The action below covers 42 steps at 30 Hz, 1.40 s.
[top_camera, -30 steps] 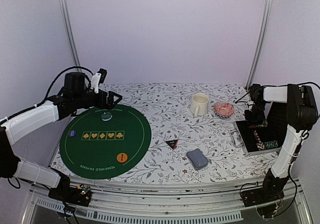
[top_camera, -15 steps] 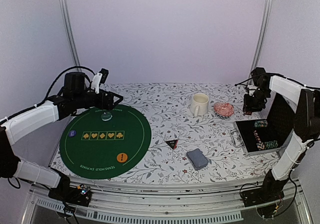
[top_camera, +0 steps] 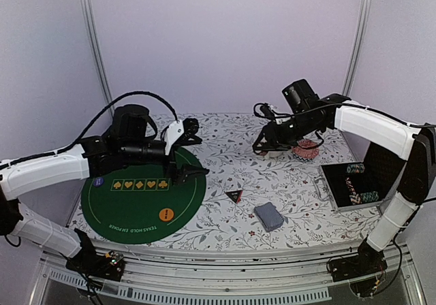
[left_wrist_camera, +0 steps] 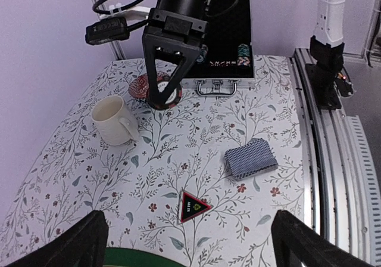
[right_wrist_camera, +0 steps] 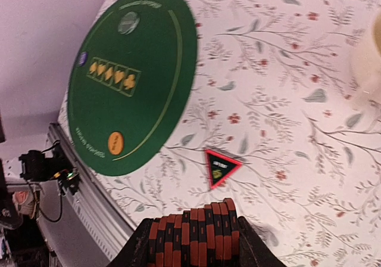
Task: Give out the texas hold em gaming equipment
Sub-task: Pass from the right arm to the left
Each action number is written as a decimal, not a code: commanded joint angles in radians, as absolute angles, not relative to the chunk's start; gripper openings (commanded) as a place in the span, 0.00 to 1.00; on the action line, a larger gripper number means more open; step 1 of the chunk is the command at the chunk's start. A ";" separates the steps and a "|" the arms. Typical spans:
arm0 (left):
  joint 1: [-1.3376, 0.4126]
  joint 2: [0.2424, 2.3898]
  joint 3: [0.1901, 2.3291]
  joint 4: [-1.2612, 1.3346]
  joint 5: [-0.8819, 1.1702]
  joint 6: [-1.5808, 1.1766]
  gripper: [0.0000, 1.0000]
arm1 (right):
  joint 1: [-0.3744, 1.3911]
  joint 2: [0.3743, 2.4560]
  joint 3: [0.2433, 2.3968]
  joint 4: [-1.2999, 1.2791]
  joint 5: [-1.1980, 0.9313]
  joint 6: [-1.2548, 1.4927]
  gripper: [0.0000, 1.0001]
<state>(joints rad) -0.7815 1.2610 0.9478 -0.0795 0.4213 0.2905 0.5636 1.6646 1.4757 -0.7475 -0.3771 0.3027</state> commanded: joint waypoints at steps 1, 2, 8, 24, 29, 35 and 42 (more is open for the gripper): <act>-0.793 1.321 1.004 -0.068 0.355 0.395 0.98 | 0.651 1.673 1.472 -0.535 -0.595 0.411 0.02; -0.796 1.336 1.011 -0.073 0.361 0.400 0.98 | 0.661 1.677 1.461 -0.496 -0.629 0.435 0.02; -0.838 1.444 1.069 -0.081 0.327 0.424 0.98 | 0.714 1.710 1.454 -0.381 -0.701 0.500 0.02; -0.861 1.635 1.230 -0.128 0.241 0.363 0.70 | 0.743 1.787 1.454 -0.297 -0.715 0.560 0.02; -0.860 1.645 1.230 -0.120 0.226 0.364 0.67 | 0.744 1.789 1.453 -0.273 -0.719 0.573 0.02; -0.860 1.646 1.225 -0.101 0.230 0.368 0.66 | 0.743 1.790 1.443 -0.253 -0.725 0.589 0.02; -0.860 1.633 1.203 -0.059 0.235 0.359 0.51 | 0.743 1.788 1.425 -0.190 -0.753 0.630 0.02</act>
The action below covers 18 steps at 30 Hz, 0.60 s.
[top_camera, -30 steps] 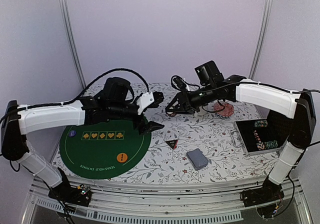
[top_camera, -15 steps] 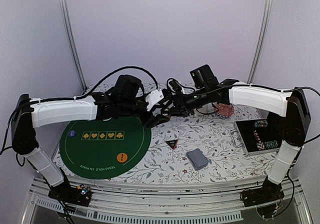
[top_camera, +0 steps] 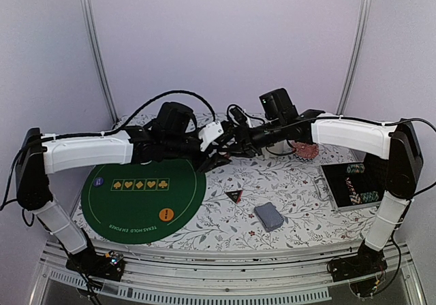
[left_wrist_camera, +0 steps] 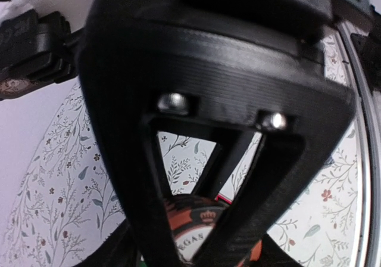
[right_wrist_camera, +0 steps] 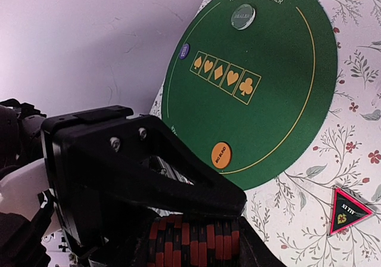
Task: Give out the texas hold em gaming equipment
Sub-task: Pass from the right arm to the left
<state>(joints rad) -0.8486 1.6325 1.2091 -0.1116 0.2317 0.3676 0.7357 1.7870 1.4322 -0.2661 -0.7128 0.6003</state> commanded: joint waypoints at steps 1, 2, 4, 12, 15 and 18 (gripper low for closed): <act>-0.859 1.629 1.198 -0.050 0.235 0.359 0.48 | 0.743 1.788 1.425 -0.190 -0.752 0.632 0.02; -0.859 1.626 1.195 -0.044 0.235 0.358 0.45 | 0.742 1.790 1.425 -0.190 -0.752 0.632 0.02; -0.860 1.622 1.191 -0.040 0.236 0.358 0.41 | 0.743 1.789 1.425 -0.187 -0.752 0.633 0.02; -0.859 1.624 1.195 -0.042 0.226 0.352 0.52 | 0.744 1.791 1.425 -0.181 -0.751 0.640 0.02; -0.860 1.624 1.195 -0.041 0.227 0.351 0.52 | 0.744 1.791 1.425 -0.177 -0.750 0.643 0.02; -0.859 1.624 1.193 -0.039 0.231 0.351 0.52 | 0.742 1.788 1.425 -0.171 -0.749 0.646 0.02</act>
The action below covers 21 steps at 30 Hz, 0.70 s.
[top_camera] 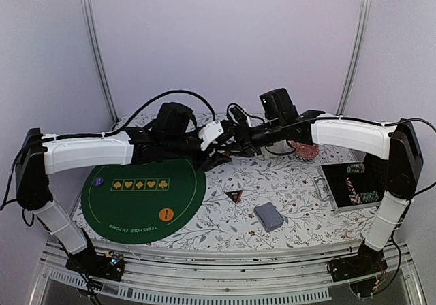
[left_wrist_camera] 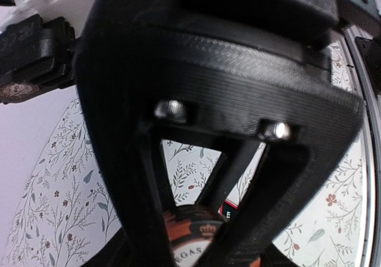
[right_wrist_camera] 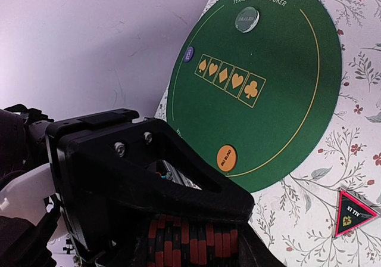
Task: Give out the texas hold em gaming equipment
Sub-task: Pass from the right arm to the left
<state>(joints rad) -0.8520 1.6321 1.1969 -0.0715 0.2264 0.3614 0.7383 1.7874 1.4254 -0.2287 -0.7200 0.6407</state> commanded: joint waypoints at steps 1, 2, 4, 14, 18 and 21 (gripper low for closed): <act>-0.860 1.624 1.193 -0.040 0.235 0.350 0.49 | 0.744 1.788 1.425 -0.169 -0.749 0.646 0.02; -0.859 1.625 1.193 -0.041 0.239 0.350 0.45 | 0.744 1.789 1.425 -0.169 -0.750 0.647 0.02; -0.859 1.626 1.195 -0.045 0.240 0.351 0.33 | 0.743 1.786 1.425 -0.169 -0.747 0.647 0.02; -0.858 1.616 1.200 -0.083 0.216 0.352 0.00 | 0.742 1.790 1.421 -0.177 -0.720 0.639 0.02; -0.853 1.615 1.197 -0.102 0.193 0.341 0.00 | 0.738 1.802 1.420 -0.193 -0.693 0.630 0.07; -0.851 1.614 1.189 -0.103 0.194 0.332 0.00 | 0.736 1.819 1.423 -0.196 -0.698 0.624 0.16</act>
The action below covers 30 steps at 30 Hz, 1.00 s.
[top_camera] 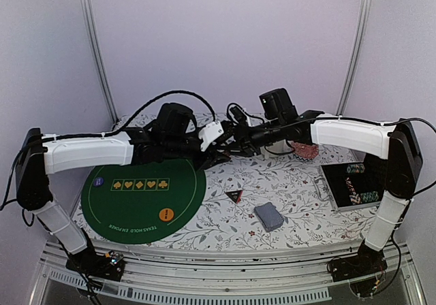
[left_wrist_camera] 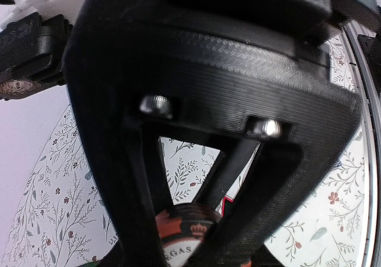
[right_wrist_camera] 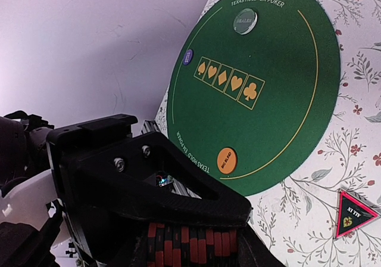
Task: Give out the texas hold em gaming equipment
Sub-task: Pass from the right arm to the left
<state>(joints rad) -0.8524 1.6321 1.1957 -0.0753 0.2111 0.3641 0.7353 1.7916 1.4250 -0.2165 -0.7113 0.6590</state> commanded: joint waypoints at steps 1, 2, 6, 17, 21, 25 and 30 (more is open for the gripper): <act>-0.850 1.614 1.188 -0.103 0.194 0.330 0.00 | 0.737 1.824 1.425 -0.196 -0.701 0.623 0.18; -0.848 1.614 1.187 -0.106 0.194 0.329 0.00 | 0.736 1.828 1.426 -0.196 -0.702 0.623 0.23; -0.843 1.618 1.186 -0.135 0.193 0.329 0.00 | 0.731 1.835 1.424 -0.195 -0.695 0.618 0.29; -0.822 1.609 1.152 -0.177 0.189 0.315 0.00 | 0.726 1.852 1.427 -0.174 -0.719 0.622 0.50; -0.815 1.602 1.137 -0.181 0.183 0.307 0.00 | 0.720 1.854 1.424 -0.169 -0.723 0.624 0.53; -0.792 1.600 1.129 -0.181 0.170 0.276 0.00 | 0.712 1.844 1.414 -0.169 -0.713 0.626 0.54; -0.729 1.608 1.115 -0.212 0.145 0.199 0.00 | 0.691 1.802 1.379 -0.170 -0.683 0.624 0.55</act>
